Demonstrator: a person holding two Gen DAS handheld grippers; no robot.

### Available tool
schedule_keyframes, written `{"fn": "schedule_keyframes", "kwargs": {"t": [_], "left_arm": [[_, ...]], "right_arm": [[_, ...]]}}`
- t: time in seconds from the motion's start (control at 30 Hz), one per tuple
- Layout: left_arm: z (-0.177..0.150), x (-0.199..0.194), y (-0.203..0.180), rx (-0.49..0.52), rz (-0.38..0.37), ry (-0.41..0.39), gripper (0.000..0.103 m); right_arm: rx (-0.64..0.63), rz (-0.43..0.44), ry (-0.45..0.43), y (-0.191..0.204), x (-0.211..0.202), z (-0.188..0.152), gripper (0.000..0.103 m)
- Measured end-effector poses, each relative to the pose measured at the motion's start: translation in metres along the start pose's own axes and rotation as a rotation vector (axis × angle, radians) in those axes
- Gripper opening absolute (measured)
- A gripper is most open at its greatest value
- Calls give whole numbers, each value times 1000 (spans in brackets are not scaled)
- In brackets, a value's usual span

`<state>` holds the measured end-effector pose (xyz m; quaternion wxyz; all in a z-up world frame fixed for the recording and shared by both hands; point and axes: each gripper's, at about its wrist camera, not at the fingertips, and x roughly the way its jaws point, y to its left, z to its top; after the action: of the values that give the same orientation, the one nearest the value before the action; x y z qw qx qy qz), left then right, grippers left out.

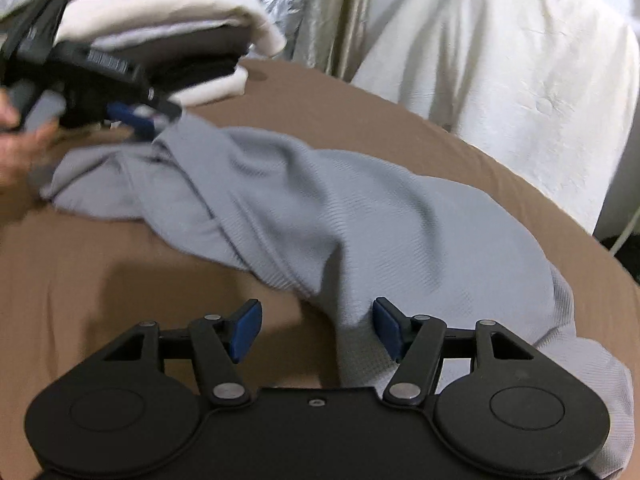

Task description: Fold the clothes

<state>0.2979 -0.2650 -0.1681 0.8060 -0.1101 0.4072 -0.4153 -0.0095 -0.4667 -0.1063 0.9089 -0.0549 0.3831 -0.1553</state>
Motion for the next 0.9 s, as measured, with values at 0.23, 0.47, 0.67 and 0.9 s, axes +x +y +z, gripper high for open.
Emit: {"fn": "schedule_keyframes", "kwargs": {"t": [0.23, 0.47, 0.67, 0.9], "left_arm": [[2, 1, 17, -64, -38, 72, 58], [-5, 13, 7, -62, -61, 106, 58], [-2, 6, 3, -159, -186, 110, 73], [-24, 29, -18, -209, -196, 240, 83]], "right_arm": [[-169, -131, 22, 6, 40, 17, 67], [115, -13, -74, -53, 23, 37, 11], [338, 95, -179, -82, -29, 42, 12], [373, 124, -275, -90, -79, 48, 12]]}}
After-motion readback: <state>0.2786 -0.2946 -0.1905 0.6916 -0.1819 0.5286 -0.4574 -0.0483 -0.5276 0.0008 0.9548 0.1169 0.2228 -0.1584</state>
